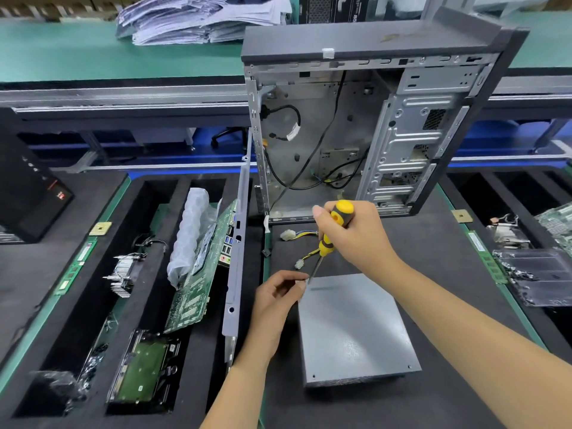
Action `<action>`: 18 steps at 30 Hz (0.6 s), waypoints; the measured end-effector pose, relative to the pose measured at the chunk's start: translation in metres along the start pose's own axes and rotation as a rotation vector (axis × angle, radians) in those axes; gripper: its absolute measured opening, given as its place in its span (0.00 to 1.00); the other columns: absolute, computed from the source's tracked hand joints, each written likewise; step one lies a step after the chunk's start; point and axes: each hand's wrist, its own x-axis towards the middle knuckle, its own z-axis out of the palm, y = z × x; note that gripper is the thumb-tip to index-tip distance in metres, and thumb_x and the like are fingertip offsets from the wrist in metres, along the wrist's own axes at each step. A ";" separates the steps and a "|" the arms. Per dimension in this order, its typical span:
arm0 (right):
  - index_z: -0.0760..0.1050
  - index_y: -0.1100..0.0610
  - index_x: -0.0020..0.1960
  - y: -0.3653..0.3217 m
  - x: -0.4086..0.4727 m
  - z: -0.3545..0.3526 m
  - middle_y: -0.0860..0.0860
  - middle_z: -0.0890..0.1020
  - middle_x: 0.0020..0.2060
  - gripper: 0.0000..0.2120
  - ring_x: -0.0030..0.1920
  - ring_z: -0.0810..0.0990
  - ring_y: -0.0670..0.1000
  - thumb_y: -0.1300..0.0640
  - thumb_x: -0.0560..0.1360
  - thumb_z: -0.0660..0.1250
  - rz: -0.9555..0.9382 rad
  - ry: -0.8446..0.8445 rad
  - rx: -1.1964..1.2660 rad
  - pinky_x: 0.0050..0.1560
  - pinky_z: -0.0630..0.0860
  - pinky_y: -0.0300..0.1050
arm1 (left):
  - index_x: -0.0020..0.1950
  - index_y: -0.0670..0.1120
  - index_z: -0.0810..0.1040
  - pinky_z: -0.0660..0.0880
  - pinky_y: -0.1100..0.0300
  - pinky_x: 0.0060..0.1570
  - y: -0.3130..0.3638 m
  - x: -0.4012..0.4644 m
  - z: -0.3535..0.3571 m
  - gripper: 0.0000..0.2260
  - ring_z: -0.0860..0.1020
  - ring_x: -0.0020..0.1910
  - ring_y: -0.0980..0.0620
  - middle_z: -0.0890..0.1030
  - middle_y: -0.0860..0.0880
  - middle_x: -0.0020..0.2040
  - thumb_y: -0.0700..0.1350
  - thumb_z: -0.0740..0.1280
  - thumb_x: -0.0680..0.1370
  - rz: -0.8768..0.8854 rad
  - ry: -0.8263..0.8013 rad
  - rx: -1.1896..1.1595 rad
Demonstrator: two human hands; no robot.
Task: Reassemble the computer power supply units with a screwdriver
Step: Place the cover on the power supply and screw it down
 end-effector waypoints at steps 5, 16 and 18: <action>0.70 0.66 0.30 0.003 0.002 0.005 0.61 0.73 0.25 0.20 0.29 0.72 0.56 0.56 0.77 0.65 -0.042 -0.017 -0.079 0.32 0.72 0.50 | 0.45 0.46 0.84 0.73 0.69 0.40 0.000 0.001 0.001 0.09 0.76 0.36 0.60 0.82 0.53 0.37 0.33 0.69 0.76 0.044 0.026 0.062; 0.71 0.65 0.31 0.000 0.004 0.007 0.60 0.73 0.25 0.18 0.30 0.71 0.58 0.56 0.76 0.65 -0.071 -0.045 -0.141 0.34 0.71 0.54 | 0.45 0.45 0.85 0.72 0.68 0.40 -0.001 0.004 0.002 0.08 0.77 0.38 0.60 0.83 0.50 0.41 0.33 0.69 0.76 0.049 0.028 0.106; 0.71 0.65 0.31 0.000 0.004 0.006 0.60 0.73 0.25 0.18 0.30 0.71 0.58 0.56 0.76 0.65 -0.068 -0.045 -0.147 0.34 0.71 0.54 | 0.45 0.47 0.85 0.73 0.68 0.41 -0.001 0.004 0.003 0.09 0.78 0.40 0.59 0.83 0.48 0.43 0.33 0.69 0.76 0.052 0.021 0.106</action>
